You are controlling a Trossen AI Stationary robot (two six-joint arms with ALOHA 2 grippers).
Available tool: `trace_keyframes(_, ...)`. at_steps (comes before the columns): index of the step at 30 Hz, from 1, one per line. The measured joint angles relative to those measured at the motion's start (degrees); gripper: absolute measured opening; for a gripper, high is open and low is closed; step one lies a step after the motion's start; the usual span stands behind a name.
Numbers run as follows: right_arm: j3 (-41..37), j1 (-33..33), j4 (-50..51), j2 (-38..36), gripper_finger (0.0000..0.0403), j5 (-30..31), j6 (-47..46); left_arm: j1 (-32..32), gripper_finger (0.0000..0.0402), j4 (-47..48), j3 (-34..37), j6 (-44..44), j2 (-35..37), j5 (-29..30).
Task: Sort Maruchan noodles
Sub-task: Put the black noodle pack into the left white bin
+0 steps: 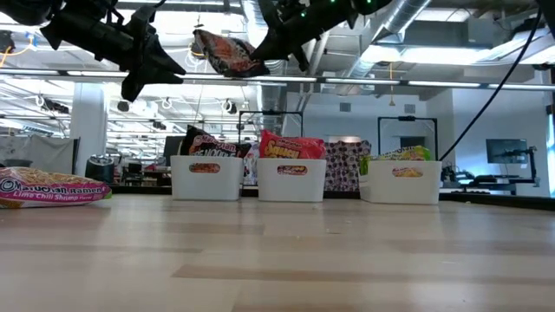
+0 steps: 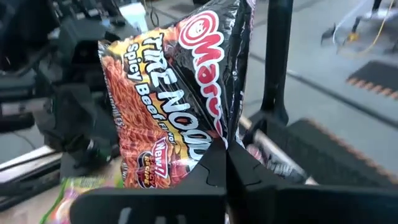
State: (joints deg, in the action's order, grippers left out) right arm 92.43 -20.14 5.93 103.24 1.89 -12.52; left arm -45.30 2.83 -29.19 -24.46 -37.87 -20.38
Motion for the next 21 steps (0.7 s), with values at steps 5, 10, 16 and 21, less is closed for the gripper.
trace_keyframes(5, 0.3, -1.7, -3.8, 0.0, 0.0007, 0.0, 2.5, 0.0, 0.0096, -0.2, 0.0, 3.0, 0.0, 0.1)
trace_keyframes(10, 0.3, -3.9, -4.4, 0.0, 0.0006, 0.0, 2.6, 0.0, 0.0123, -2.3, 0.0, 3.9, 0.0, 1.5)
trace_keyframes(16, 0.3, -4.9, -6.9, 1.1, 0.0006, -0.2, 6.5, 0.0, 0.0143, -5.8, 0.0, 3.6, 0.0, 3.8)
trace_keyframes(21, 0.3, -3.2, -6.6, 1.1, 0.0006, 0.1, 12.3, 0.0, 0.0144, -6.4, 0.0, 4.8, 0.0, 1.4)
